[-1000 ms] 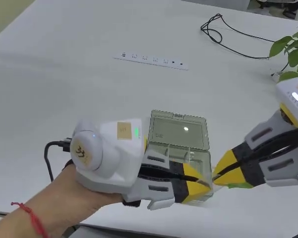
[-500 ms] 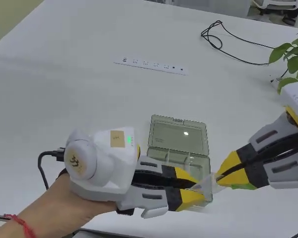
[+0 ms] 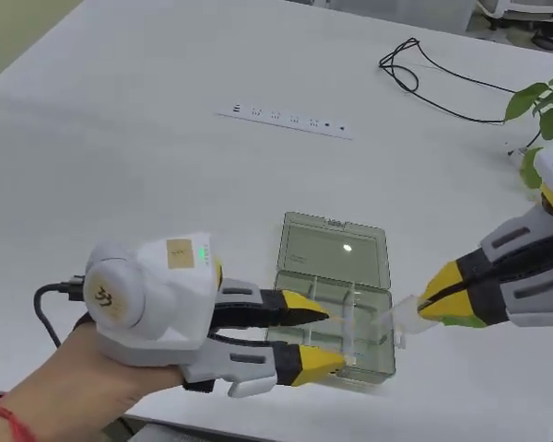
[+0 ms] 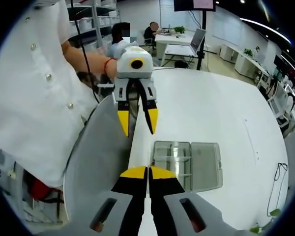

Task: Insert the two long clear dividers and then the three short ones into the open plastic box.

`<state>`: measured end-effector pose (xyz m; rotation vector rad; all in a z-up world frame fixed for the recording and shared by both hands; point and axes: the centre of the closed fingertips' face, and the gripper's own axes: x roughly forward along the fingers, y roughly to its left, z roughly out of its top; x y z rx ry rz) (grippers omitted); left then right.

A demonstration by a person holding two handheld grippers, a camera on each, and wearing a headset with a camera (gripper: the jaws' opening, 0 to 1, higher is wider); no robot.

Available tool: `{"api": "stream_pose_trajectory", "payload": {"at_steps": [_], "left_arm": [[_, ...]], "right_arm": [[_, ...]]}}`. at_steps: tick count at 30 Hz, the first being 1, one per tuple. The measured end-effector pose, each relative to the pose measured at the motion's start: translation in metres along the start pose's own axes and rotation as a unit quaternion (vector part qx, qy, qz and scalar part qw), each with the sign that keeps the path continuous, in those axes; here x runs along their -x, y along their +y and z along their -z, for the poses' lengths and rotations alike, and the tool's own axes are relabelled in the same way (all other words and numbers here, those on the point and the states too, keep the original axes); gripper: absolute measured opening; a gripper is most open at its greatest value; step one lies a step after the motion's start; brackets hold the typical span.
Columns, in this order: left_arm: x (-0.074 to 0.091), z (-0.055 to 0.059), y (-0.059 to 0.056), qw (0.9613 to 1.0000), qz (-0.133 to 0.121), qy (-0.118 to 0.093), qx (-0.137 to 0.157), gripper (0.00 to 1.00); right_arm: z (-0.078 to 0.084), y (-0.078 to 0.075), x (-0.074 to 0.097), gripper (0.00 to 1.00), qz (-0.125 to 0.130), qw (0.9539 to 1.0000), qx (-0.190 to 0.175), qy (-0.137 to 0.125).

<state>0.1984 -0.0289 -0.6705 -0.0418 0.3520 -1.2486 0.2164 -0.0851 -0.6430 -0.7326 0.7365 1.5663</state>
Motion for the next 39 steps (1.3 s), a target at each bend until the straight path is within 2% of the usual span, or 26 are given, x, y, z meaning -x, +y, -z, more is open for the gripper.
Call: {"api": "stream_pose_trajectory", "payload": {"at_steps": [6, 9, 13, 18, 23, 26, 27, 32, 39], "left_arm": [[0.007, 0.009, 0.011, 0.9998, -0.021, 0.008, 0.003, 0.38], [0.010, 0.012, 0.015, 0.9995, -0.030, 0.007, 0.008, 0.43], [0.013, 0.017, 0.021, 0.9990, -0.043, 0.006, 0.012, 0.51], [0.018, 0.024, 0.035, 0.9975, -0.068, 0.003, 0.019, 0.66], [0.021, 0.031, 0.040, 0.9968, -0.077, 0.007, 0.021, 0.72], [0.021, 0.031, 0.043, 0.9962, -0.083, 0.000, 0.024, 0.81], [0.021, 0.031, 0.043, 0.9962, -0.083, 0.000, 0.026, 0.84], [0.020, 0.037, 0.043, 0.9962, -0.082, 0.006, 0.030, 0.88], [0.020, 0.039, 0.042, 0.9962, -0.080, 0.007, 0.033, 0.89]], "right_arm": [[0.011, -0.015, -0.007, 0.02, 0.010, 0.9998, -0.009, 0.011], [0.019, -0.021, -0.013, 0.02, 0.014, 0.9996, -0.007, 0.025], [0.029, -0.028, -0.024, 0.02, 0.016, 0.9991, -0.006, 0.040], [0.040, -0.039, -0.039, 0.02, 0.022, 0.9981, -0.003, 0.058], [0.054, -0.047, -0.055, 0.02, 0.022, 0.9967, -0.003, 0.078], [0.062, -0.052, -0.062, 0.02, 0.021, 0.9960, -0.007, 0.087], [0.070, -0.055, -0.067, 0.02, 0.020, 0.9957, -0.009, 0.090], [0.083, -0.059, -0.077, 0.02, 0.016, 0.9948, -0.011, 0.100], [0.084, -0.062, -0.080, 0.02, 0.013, 0.9943, -0.017, 0.104]]}}
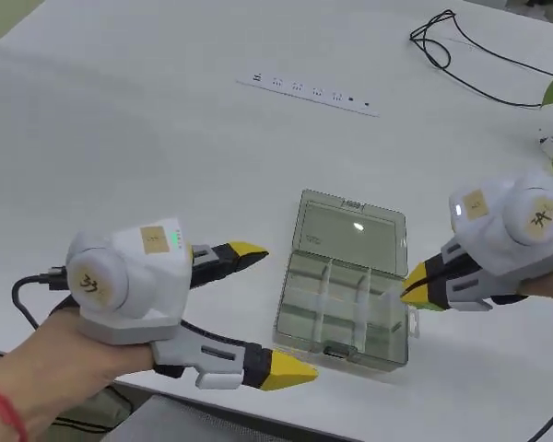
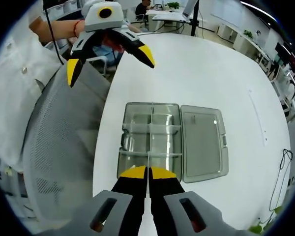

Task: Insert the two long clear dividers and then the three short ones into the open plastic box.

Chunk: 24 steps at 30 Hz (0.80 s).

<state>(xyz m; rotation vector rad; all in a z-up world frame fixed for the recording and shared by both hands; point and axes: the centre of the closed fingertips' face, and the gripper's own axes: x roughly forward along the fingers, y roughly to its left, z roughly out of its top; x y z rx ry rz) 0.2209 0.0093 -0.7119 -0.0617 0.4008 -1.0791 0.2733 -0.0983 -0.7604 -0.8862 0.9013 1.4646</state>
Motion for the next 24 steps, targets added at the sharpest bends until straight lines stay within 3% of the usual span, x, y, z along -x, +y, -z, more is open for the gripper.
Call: {"api": "stream_pose_trajectory", "payload": {"at_steps": [24], "left_arm": [[-0.002, 0.000, -0.002, 1.0000, 0.005, -0.004, 0.003, 0.85]], "right_arm": [[0.004, 0.004, -0.014, 0.02, -0.015, 0.9998, -0.013, 0.010]]}}
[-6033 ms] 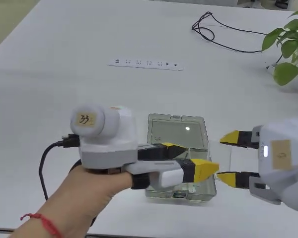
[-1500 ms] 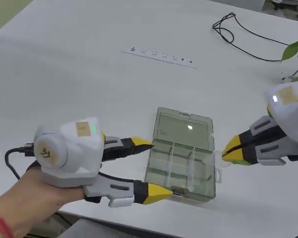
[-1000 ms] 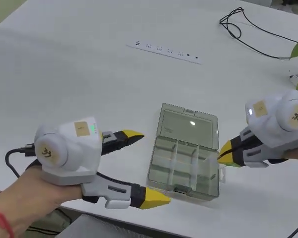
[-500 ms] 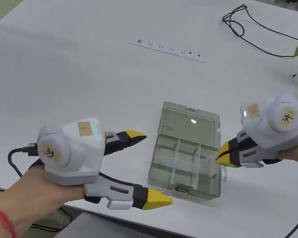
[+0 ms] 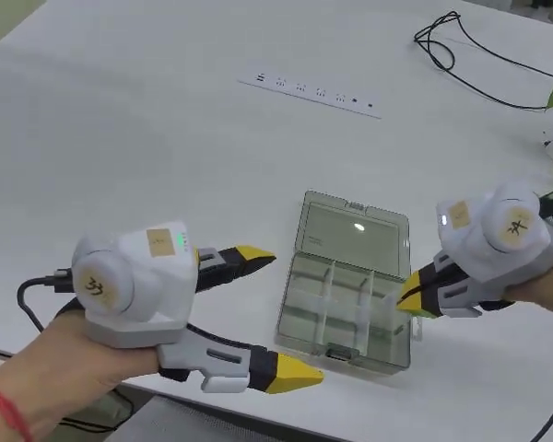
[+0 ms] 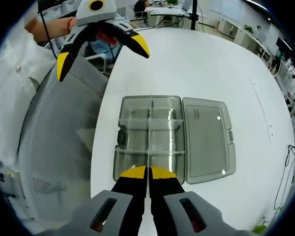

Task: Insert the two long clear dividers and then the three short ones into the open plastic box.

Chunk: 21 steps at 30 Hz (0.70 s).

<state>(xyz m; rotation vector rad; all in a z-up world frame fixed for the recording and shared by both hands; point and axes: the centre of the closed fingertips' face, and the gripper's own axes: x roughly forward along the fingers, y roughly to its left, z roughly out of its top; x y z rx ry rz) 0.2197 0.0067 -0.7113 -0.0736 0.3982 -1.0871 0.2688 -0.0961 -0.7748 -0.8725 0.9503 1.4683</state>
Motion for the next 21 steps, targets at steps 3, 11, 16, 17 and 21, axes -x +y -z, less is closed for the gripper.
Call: {"api": "stream_pose_trajectory", "payload": {"at_steps": [3, 11, 16, 17, 21], "left_arm": [[0.000, -0.001, -0.001, 1.0000, 0.001, -0.002, 0.000, 0.85], [-0.002, -0.002, -0.001, 1.0000, 0.003, -0.005, 0.001, 0.85], [-0.003, -0.002, -0.002, 1.0000, 0.004, -0.004, 0.002, 0.84], [-0.003, -0.002, -0.002, 1.0000, 0.004, -0.004, 0.001, 0.84], [-0.001, -0.003, -0.002, 1.0000, 0.002, -0.006, 0.002, 0.84]], "right_arm": [[0.002, -0.003, 0.000, 0.02, -0.003, 0.9999, -0.006, -0.008], [0.003, -0.003, -0.003, 0.02, 0.001, 0.9999, -0.002, -0.011], [0.005, -0.006, -0.010, 0.02, 0.003, 1.0000, -0.003, -0.008], [0.007, -0.006, -0.011, 0.02, 0.003, 1.0000, -0.006, -0.004], [0.008, -0.004, -0.015, 0.02, 0.001, 0.9999, -0.008, -0.010]]}}
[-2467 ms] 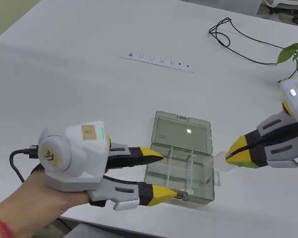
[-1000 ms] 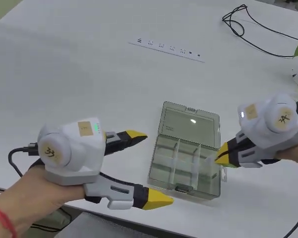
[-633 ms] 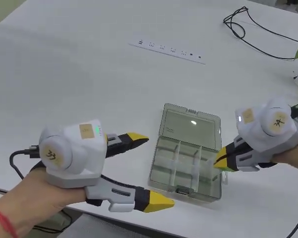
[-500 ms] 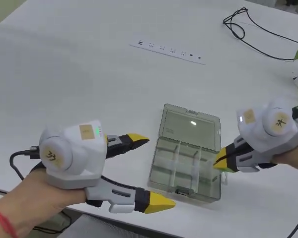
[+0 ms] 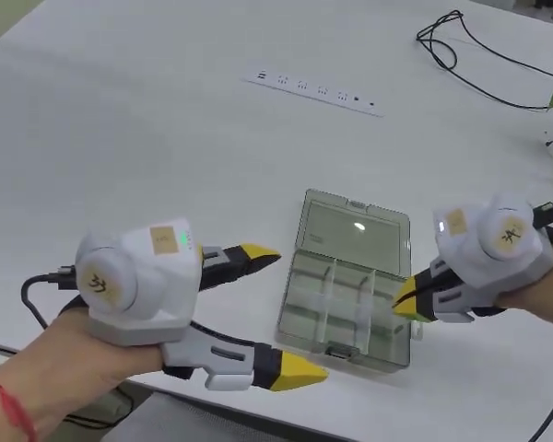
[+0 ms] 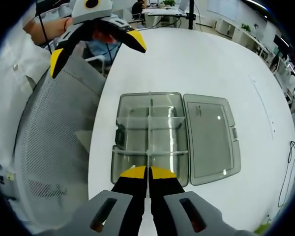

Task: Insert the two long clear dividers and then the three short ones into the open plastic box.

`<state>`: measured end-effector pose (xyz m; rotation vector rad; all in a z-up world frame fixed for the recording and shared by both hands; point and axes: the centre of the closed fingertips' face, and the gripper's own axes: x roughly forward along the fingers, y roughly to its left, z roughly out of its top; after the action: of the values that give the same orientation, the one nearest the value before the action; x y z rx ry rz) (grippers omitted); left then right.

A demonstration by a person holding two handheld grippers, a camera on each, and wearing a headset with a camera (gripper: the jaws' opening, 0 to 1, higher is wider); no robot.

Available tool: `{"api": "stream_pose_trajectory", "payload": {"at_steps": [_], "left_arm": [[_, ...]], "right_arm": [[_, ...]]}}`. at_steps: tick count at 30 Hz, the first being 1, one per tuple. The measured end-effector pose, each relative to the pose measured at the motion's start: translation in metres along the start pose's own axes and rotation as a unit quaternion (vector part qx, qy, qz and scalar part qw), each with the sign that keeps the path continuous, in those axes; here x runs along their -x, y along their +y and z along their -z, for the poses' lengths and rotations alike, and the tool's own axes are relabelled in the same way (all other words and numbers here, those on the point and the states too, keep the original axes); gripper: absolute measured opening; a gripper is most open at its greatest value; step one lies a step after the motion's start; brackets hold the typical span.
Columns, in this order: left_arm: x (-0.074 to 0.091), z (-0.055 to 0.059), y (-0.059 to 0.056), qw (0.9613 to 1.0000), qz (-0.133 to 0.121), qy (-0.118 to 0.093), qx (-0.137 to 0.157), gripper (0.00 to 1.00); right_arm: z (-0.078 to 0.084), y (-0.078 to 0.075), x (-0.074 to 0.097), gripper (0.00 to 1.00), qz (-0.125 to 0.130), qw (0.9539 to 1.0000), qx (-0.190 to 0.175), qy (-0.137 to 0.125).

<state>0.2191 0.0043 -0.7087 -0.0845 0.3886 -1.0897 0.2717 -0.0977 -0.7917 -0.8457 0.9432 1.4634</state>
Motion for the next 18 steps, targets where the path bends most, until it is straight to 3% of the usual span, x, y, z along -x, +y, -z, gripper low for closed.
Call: {"api": "stream_pose_trajectory", "payload": {"at_steps": [18], "left_arm": [[0.000, 0.004, 0.002, 1.0000, -0.001, 0.008, 0.002, 0.85]], "right_arm": [[0.006, 0.000, -0.015, 0.02, 0.008, 0.9999, 0.010, -0.006]]}}
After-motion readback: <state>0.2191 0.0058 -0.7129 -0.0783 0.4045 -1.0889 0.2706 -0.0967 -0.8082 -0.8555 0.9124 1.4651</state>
